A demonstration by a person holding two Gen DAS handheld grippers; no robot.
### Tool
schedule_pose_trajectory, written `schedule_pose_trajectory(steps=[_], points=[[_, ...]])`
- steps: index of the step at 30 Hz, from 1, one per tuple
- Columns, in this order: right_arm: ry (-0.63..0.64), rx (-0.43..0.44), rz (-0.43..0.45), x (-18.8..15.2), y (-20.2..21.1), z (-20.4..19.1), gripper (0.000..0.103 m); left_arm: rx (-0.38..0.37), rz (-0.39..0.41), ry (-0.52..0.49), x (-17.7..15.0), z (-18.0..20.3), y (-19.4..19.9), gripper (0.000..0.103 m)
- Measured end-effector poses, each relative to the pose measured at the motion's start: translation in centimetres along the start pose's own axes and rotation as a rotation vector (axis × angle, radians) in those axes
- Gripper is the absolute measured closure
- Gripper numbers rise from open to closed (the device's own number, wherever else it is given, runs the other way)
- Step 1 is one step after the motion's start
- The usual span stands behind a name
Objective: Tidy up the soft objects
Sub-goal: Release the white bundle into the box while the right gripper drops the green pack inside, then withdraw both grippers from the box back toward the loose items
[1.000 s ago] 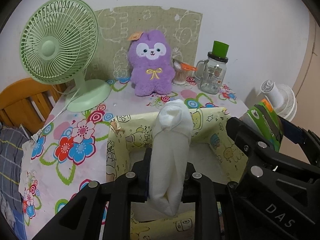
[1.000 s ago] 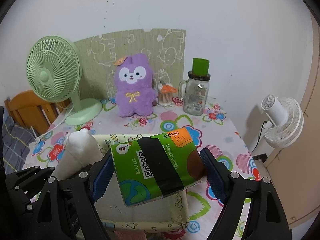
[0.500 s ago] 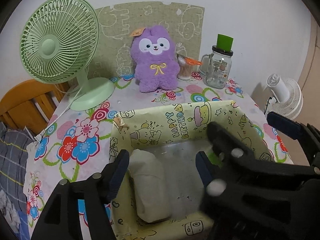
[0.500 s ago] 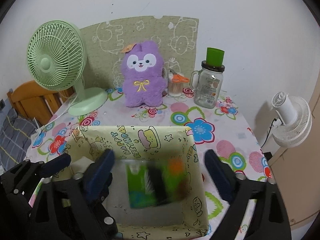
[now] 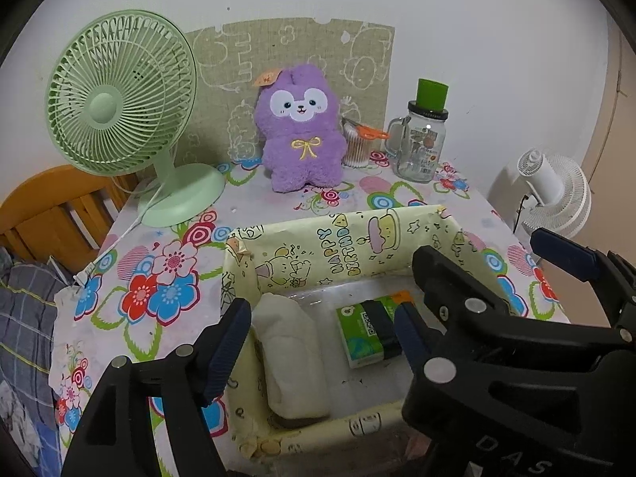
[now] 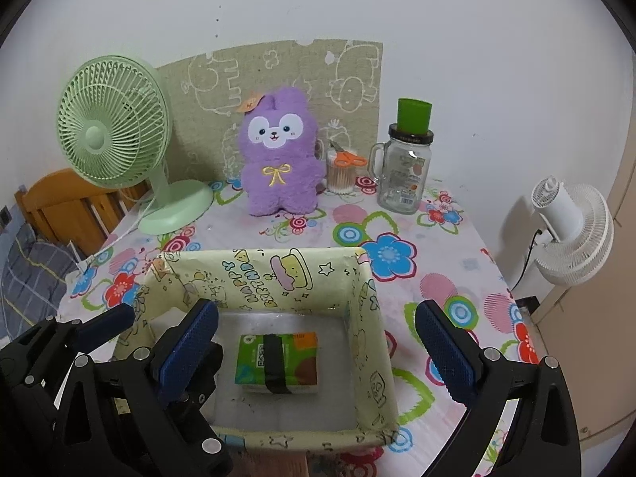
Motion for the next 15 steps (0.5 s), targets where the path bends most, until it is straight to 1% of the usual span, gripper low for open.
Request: schedule_pose_trajectory(steps=[6,15], points=[[0.008,-0.019,0.03,-0.3,2.1,-0.1,0.002,-0.001,0.018,-0.004,-0.4,0.3,1.6,0.026],[0.007,-0.01,0.054,-1.1,4.7,-0.2,0.002,0.008,0.054,-0.012,-1.4,0.7,4.2,0.024]])
Point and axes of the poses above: each gripper's, at about its wrist camera, not at the fingertips, and y roughly against the way its jaws point, z to its right, x to its top, the point moved 2 cm from there along -y, roughly the way its jaws point, and after that the axes turned 4 degrees about -z, right-handed, at the moved point
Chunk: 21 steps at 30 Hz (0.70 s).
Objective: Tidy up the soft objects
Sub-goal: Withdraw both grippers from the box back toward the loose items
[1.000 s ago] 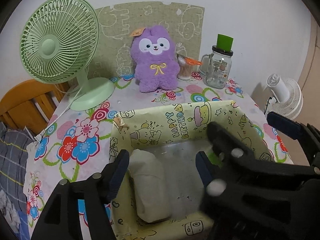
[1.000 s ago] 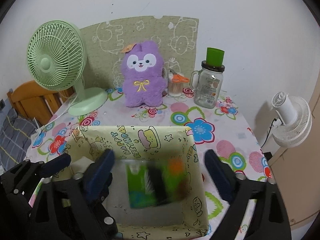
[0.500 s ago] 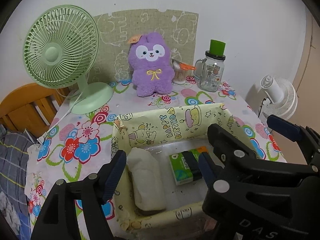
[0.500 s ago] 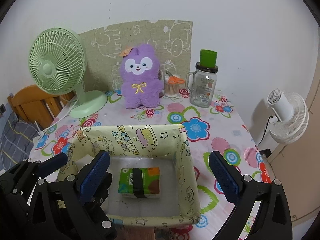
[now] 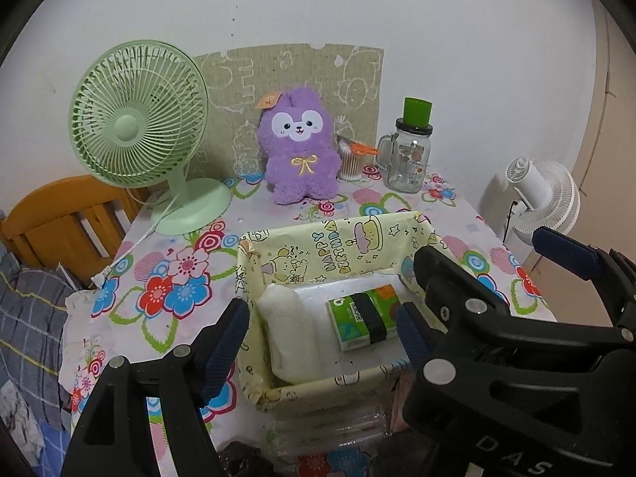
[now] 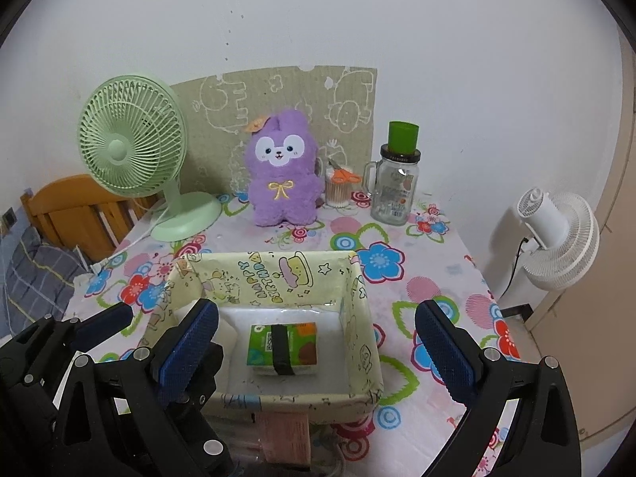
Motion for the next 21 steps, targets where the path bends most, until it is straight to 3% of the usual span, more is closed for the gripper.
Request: schedule_pose_trajectory(steps=[21], points=[[0.0,-0.013,0.064,-1.8,5.4,0.0,0.002,-0.008,0.062,-0.013,-2.0,1.2,4.6,0.024]])
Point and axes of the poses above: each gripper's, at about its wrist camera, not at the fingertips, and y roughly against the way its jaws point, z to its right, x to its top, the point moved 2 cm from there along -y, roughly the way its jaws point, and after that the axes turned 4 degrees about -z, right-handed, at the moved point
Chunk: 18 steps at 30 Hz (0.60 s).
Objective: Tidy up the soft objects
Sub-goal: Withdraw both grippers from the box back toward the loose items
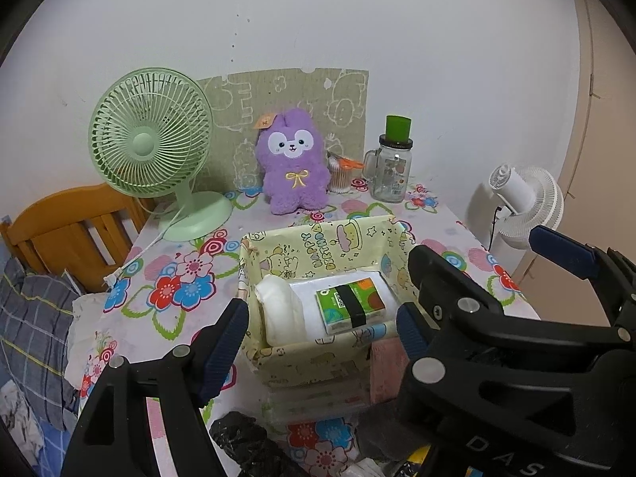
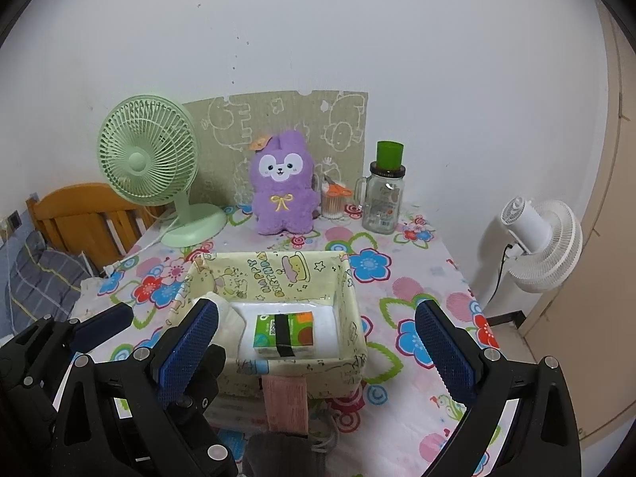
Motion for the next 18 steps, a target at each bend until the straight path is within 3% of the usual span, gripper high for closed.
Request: schedule_pose_trajectory(steps=[18], points=[[-0.003,-0.002,0.032,-2.0,3.4,0.1,0.002,-0.006,0.029,-0.004,-2.1,0.8,3.0,0.024]])
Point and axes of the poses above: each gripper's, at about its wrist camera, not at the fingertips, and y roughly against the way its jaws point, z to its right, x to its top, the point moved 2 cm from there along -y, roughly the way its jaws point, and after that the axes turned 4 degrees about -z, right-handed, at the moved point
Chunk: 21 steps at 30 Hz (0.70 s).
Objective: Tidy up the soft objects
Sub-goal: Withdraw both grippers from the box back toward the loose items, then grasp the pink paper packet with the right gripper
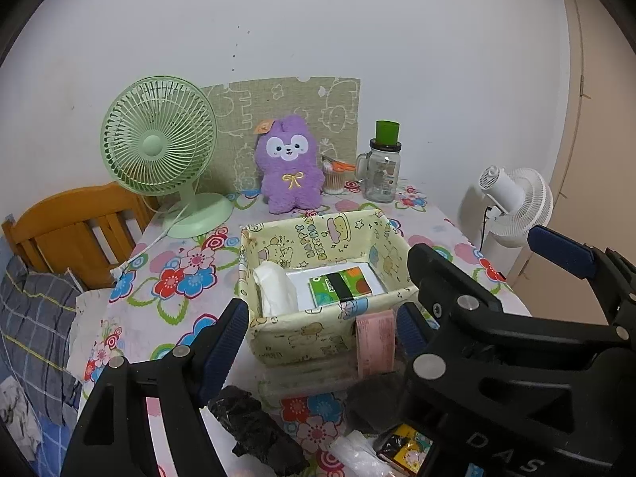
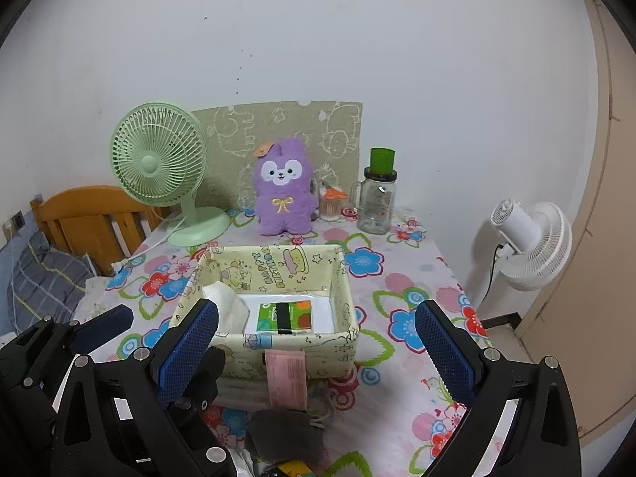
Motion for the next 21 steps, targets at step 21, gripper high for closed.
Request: schedule_pose_trajectory(steps=[21], points=[[0.013,0.001,-0.002,-2.7,2.0,-0.2,0.002,-0.014,-0.004,0.005,-2.8,0.3,1.6,0.023]])
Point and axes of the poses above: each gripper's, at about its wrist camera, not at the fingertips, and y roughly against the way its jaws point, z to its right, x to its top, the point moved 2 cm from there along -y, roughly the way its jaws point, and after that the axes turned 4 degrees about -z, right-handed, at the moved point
